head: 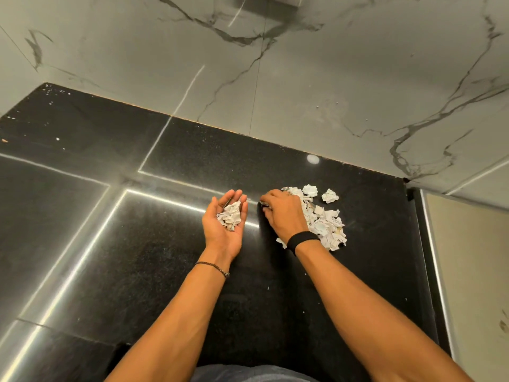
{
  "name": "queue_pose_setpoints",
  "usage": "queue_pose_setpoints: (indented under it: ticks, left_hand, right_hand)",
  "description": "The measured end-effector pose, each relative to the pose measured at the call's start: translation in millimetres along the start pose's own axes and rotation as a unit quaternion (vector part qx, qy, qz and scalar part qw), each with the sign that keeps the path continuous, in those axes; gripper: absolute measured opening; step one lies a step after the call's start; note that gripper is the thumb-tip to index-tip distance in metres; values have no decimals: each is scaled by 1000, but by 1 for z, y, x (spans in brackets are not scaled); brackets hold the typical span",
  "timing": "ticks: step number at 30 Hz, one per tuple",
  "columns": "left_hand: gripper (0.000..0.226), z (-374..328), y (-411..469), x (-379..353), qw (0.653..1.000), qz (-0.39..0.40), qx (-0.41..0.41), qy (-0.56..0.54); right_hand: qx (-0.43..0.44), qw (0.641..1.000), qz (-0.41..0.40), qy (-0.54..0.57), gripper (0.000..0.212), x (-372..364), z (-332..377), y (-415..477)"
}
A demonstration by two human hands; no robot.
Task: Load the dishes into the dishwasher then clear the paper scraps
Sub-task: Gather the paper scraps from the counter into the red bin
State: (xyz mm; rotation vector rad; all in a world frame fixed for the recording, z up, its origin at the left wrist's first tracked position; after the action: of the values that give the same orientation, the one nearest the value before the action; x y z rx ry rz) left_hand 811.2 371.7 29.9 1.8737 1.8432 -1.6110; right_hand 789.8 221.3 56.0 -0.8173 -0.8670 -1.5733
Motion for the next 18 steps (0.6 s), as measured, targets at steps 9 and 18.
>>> queue_pose_setpoints:
  ticks: [9,18]
  left_hand:
    - [40,10,11,-13,999,2,10,43]
    - [35,18,15,-47,995,62,74,-25]
  right_hand:
    - [-4,971,-108,214,23,29,26,-22]
    - [-133,965,-142,173,23,50,-32,4]
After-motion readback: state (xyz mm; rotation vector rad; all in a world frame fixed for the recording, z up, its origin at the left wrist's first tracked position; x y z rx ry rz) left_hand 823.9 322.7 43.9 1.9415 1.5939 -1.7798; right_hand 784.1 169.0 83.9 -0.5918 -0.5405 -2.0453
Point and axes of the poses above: each hand's wrist, its own y-axis towards the middle knuckle, its own x-axis out of the back of the hand, z = x × y, the point moved 3 cm from there along y, towards the middle knuckle, and after that the axes turned 9 degrees about y, right-handed, at the moved point
